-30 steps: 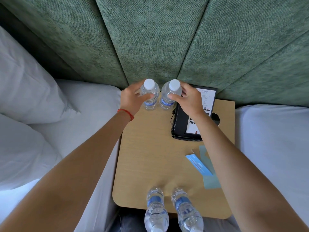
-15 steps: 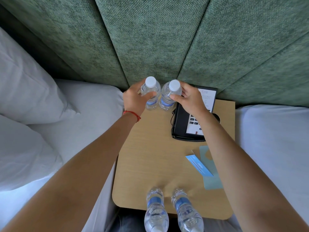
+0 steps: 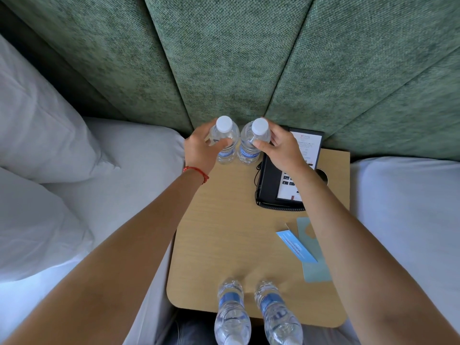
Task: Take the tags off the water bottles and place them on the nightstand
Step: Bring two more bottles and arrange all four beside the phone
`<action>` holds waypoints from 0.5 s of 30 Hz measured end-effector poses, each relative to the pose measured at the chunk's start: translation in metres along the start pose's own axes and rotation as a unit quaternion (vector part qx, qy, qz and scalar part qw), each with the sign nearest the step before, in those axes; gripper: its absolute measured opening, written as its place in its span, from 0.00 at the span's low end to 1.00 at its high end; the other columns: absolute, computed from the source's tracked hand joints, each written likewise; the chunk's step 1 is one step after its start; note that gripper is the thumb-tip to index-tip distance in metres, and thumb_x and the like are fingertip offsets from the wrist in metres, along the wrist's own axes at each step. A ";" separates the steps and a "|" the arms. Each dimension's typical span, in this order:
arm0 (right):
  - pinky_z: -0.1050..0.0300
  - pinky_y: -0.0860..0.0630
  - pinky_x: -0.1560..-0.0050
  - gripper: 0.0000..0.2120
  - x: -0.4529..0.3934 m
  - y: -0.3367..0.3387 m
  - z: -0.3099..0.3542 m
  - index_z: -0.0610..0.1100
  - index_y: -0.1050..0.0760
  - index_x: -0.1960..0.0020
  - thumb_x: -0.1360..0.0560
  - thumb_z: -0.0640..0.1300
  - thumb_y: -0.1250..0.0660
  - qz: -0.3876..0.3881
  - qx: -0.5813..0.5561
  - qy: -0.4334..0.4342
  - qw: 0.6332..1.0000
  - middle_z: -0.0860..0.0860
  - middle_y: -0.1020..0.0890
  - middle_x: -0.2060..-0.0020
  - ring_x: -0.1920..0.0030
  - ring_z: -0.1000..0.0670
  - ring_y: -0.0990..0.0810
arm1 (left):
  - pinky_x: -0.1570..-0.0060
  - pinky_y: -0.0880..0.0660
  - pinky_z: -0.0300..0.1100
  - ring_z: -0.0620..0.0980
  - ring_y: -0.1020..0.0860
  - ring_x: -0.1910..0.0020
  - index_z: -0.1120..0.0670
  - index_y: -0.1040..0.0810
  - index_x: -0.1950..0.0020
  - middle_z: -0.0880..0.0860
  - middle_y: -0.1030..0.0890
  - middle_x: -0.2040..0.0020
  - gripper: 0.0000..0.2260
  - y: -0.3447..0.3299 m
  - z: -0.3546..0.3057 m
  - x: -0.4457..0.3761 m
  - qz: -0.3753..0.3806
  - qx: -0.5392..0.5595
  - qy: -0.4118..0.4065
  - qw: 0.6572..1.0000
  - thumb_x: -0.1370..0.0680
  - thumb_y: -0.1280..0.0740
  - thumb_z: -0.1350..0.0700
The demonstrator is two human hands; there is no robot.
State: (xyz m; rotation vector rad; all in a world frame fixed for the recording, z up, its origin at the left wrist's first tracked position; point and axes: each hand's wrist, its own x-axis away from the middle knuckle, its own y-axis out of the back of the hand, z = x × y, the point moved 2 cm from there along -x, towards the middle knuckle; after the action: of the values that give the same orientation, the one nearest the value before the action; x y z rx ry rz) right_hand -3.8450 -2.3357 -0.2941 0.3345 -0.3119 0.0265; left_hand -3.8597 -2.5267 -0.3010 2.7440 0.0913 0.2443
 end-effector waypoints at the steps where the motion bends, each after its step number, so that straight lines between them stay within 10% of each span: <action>1: 0.45 0.35 0.31 0.28 0.001 -0.001 0.000 0.43 0.35 0.30 0.29 0.40 0.30 -0.004 0.006 0.001 1.000 0.45 0.27 0.34 0.33 0.48 0.30 | 0.49 0.27 0.34 0.44 0.25 0.45 0.55 0.23 0.40 0.54 0.20 0.43 0.22 0.000 0.000 0.000 0.002 -0.004 0.001 1.000 0.33 0.24 0.58; 15: 0.58 0.34 0.34 0.25 0.052 -0.005 -0.008 0.39 0.32 0.32 0.27 0.46 0.31 -0.133 -0.014 -0.024 0.991 0.45 0.27 0.33 0.34 0.49 0.28 | 0.46 0.30 0.38 0.48 0.27 0.39 0.56 0.29 0.34 0.55 0.24 0.37 0.25 0.013 0.005 0.032 -0.028 -0.030 0.002 0.999 0.28 0.29 0.52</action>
State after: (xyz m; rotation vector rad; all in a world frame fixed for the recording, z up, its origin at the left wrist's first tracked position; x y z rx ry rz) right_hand -3.7923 -2.3395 -0.2873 0.3466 -0.3127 -0.2490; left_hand -3.8273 -2.5374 -0.2957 2.6764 0.1583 0.2329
